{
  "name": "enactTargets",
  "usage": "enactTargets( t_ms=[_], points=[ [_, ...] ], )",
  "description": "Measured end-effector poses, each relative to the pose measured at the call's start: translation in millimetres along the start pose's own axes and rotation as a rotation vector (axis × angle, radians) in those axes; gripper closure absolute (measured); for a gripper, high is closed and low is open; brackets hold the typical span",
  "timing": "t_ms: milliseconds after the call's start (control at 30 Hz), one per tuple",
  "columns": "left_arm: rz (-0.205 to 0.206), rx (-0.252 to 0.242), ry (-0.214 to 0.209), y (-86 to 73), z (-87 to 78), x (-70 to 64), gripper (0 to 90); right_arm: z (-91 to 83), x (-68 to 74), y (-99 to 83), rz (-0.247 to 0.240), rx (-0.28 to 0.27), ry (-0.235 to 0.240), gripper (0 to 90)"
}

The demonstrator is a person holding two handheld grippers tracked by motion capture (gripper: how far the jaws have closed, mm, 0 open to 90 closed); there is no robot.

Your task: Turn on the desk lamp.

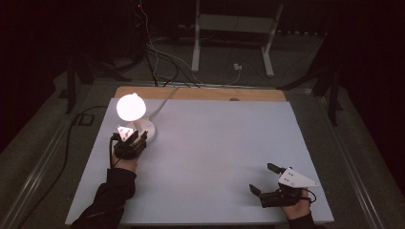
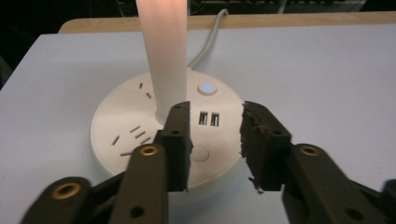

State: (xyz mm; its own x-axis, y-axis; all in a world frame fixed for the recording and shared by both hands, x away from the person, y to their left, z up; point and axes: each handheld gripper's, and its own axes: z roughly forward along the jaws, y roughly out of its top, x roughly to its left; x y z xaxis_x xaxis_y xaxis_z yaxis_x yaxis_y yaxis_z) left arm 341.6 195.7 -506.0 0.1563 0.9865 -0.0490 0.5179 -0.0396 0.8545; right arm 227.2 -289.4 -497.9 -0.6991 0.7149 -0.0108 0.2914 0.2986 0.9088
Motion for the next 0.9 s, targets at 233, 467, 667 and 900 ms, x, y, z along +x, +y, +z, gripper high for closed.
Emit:
enactTargets(
  t_ms=[233, 467, 667, 900],
  points=[
    [0.009, 0.016, 0.012, 0.0, 0.2, -1.9, 48.3, -0.2, -0.2, -0.1, 0.001, -0.001, 0.002, 0.0],
    [0.008, 0.022, 0.046, 2.6, -0.9, -3.1, 28.1, -0.1, -0.7, -0.2, 0.004, -0.001, 0.001, 0.0],
    [-0.013, 0.040, 0.020, 4.2, -2.6, -1.4, 16.1, -0.2, -0.9, -0.1, 0.005, -0.003, 0.002, 0.0],
    [-0.003, 0.047, -0.053, 8.0, -11.8, -1.5, 1.6, 0.2, -0.5, -0.3, 0.006, 0.002, 0.001, 0.0]
  ],
)
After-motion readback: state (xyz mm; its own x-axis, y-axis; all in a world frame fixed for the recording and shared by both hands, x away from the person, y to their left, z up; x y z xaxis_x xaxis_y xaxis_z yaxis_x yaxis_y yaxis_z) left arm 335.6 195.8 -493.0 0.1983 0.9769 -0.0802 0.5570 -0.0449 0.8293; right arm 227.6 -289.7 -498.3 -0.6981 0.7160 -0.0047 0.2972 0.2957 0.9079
